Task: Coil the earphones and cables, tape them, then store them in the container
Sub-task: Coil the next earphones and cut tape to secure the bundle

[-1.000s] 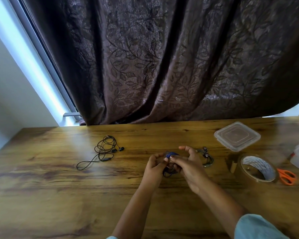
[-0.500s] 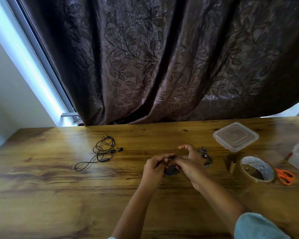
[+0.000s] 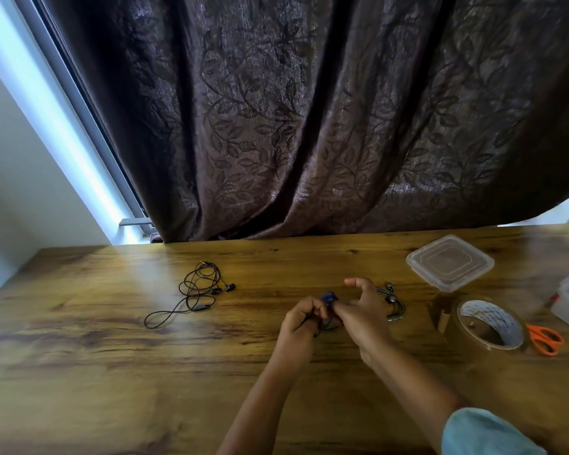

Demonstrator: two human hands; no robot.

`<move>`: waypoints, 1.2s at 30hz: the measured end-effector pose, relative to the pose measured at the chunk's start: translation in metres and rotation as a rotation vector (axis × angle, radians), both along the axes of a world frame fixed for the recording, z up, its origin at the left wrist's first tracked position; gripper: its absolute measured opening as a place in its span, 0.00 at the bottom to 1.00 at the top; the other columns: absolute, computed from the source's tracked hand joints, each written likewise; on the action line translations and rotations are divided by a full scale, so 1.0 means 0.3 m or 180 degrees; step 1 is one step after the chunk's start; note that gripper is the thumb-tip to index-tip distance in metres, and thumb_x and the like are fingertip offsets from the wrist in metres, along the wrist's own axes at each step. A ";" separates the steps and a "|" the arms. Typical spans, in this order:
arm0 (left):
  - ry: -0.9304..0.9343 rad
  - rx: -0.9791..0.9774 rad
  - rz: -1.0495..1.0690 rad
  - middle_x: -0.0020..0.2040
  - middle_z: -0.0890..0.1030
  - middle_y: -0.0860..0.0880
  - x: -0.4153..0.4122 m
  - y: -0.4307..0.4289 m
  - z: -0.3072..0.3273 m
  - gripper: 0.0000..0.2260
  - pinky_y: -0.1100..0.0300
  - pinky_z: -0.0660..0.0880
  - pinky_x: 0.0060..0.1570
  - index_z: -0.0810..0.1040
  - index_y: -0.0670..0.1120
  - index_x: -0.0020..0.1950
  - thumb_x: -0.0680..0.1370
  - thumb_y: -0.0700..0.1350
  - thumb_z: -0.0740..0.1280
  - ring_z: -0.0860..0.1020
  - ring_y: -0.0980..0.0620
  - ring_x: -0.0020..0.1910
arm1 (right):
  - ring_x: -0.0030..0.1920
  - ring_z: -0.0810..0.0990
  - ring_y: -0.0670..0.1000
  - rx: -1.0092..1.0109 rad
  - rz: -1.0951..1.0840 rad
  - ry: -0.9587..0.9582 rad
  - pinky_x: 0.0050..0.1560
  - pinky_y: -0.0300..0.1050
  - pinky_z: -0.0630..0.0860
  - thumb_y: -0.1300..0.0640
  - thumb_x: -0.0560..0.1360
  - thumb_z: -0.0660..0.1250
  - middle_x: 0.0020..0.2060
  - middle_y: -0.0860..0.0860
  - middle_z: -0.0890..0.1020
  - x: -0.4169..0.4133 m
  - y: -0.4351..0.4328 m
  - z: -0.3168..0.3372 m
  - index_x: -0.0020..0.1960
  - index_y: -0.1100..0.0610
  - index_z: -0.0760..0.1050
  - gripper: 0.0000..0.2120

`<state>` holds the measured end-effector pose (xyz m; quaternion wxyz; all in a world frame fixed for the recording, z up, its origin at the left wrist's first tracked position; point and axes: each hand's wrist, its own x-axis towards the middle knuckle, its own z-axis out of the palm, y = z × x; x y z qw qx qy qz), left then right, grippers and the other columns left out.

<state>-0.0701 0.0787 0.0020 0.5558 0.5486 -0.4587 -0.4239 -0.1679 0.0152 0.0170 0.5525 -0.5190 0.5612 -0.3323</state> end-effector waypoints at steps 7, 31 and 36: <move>0.0425 0.0022 0.0248 0.45 0.72 0.44 -0.011 -0.008 0.002 0.07 0.65 0.76 0.42 0.65 0.40 0.49 0.80 0.31 0.52 0.74 0.53 0.42 | 0.42 0.81 0.52 0.0303 -0.0143 -0.0439 0.41 0.45 0.77 0.65 0.71 0.70 0.44 0.58 0.82 0.003 0.002 0.007 0.66 0.49 0.66 0.28; 0.0444 0.0041 0.0971 0.47 0.80 0.40 -0.012 -0.022 -0.014 0.07 0.61 0.77 0.42 0.76 0.39 0.49 0.79 0.42 0.62 0.79 0.50 0.44 | 0.46 0.82 0.53 0.0223 0.0148 -0.1229 0.61 0.57 0.75 0.69 0.72 0.69 0.40 0.57 0.83 -0.024 0.038 0.000 0.70 0.46 0.63 0.33; 0.0128 -0.0032 0.0967 0.40 0.81 0.49 0.000 -0.031 -0.005 0.05 0.67 0.75 0.37 0.78 0.40 0.49 0.78 0.41 0.65 0.79 0.61 0.36 | 0.40 0.80 0.50 0.0337 0.0231 -0.1503 0.48 0.47 0.76 0.70 0.72 0.68 0.36 0.54 0.83 -0.038 0.031 0.008 0.69 0.46 0.64 0.33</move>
